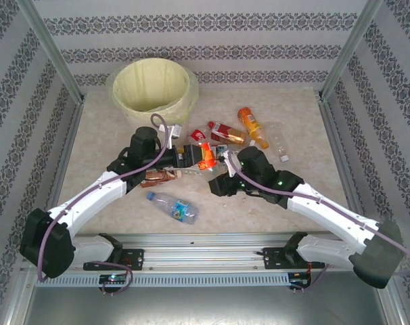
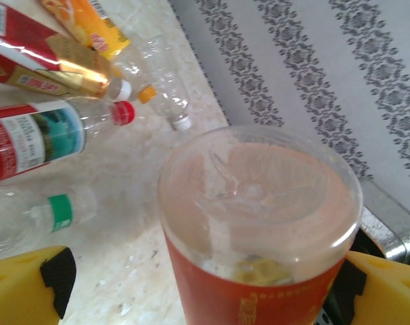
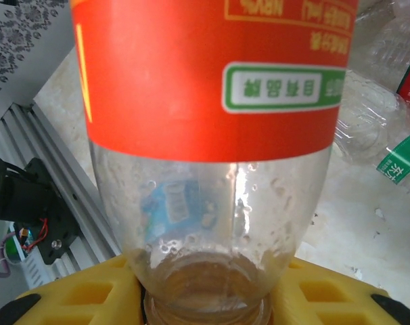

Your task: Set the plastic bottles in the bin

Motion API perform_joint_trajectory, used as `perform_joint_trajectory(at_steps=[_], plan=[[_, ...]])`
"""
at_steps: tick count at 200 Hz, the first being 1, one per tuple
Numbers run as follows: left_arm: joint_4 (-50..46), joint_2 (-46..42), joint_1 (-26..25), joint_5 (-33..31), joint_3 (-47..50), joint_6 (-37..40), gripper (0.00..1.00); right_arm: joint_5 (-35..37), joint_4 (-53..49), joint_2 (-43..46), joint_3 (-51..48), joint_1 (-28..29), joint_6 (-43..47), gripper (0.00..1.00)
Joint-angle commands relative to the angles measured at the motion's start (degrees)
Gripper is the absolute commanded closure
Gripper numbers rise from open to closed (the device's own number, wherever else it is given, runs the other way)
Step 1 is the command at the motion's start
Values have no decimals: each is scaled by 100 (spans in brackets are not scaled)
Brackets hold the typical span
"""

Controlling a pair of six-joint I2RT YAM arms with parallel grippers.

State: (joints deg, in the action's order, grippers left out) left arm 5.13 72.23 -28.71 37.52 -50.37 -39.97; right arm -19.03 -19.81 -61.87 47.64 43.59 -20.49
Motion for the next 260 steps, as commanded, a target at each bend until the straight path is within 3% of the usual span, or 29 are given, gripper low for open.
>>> perform_joint_trajectory(at_steps=[1,67,103,260], plan=[[796,205,-107,179,-140,-308,9,-171,234,314,-143,-20,-200,57],[1476,938,-206,684,-529,-636,29,414,-240,905,-80,213,-375,58],[1689,1153,-228,892,-684,-752,36,619,-439,940,-19,350,-389,58],[952,953,-240,696,-986,-513,61,948,-415,760,5,345,-85,57]])
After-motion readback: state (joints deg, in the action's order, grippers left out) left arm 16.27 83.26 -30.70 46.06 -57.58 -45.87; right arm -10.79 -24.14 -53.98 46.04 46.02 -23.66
